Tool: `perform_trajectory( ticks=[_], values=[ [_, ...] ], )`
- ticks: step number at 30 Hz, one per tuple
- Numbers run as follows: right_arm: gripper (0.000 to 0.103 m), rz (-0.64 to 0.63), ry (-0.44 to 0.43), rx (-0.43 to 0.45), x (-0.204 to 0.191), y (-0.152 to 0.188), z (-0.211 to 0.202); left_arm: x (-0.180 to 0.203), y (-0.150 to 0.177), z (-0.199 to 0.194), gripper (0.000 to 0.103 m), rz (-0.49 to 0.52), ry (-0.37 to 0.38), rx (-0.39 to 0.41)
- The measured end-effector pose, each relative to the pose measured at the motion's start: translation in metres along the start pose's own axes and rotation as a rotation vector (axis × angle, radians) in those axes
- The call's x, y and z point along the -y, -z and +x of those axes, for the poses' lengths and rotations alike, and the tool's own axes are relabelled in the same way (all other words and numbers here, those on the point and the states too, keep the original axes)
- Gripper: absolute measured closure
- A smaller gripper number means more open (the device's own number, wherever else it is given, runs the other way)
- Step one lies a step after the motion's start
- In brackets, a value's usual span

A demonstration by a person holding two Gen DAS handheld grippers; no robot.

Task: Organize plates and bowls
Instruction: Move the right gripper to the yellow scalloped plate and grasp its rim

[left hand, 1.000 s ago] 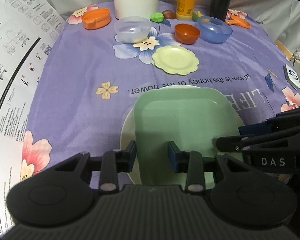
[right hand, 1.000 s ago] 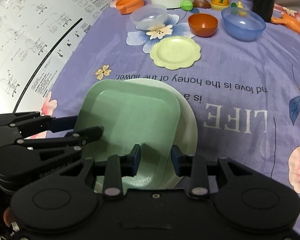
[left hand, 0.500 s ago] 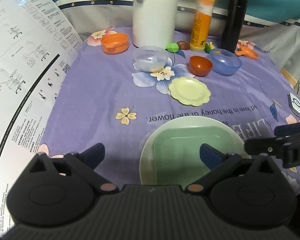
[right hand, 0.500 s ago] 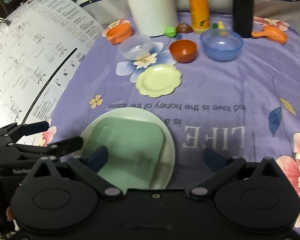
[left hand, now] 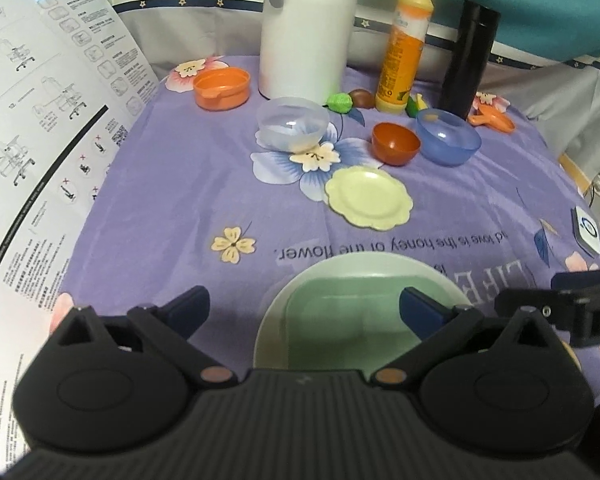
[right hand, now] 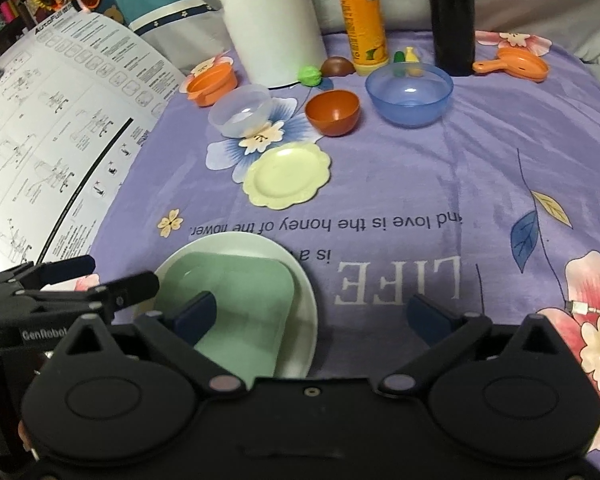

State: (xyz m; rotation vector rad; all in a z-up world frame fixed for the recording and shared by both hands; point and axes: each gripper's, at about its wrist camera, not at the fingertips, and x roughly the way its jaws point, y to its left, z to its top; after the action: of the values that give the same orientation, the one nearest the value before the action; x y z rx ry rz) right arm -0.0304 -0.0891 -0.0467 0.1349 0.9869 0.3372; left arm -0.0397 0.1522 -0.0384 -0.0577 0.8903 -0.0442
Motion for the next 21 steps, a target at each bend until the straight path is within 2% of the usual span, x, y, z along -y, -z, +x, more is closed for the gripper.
perform_trajectory(
  ticks=[11,15,21],
  values=[
    [0.000,0.044,0.029,0.017,0.012,-0.008,0.005,0.005,-0.016,0.026,0.000,0.019,-0.001,-0.013],
    [0.000,0.055,0.037,0.021,0.016,-0.014,0.011,0.004,-0.019,0.035,0.000,0.031,0.019,0.007],
    [0.000,0.067,0.047,0.030,0.021,-0.030,0.024,0.011,-0.030,0.055,0.000,0.080,0.015,-0.039]
  ],
)
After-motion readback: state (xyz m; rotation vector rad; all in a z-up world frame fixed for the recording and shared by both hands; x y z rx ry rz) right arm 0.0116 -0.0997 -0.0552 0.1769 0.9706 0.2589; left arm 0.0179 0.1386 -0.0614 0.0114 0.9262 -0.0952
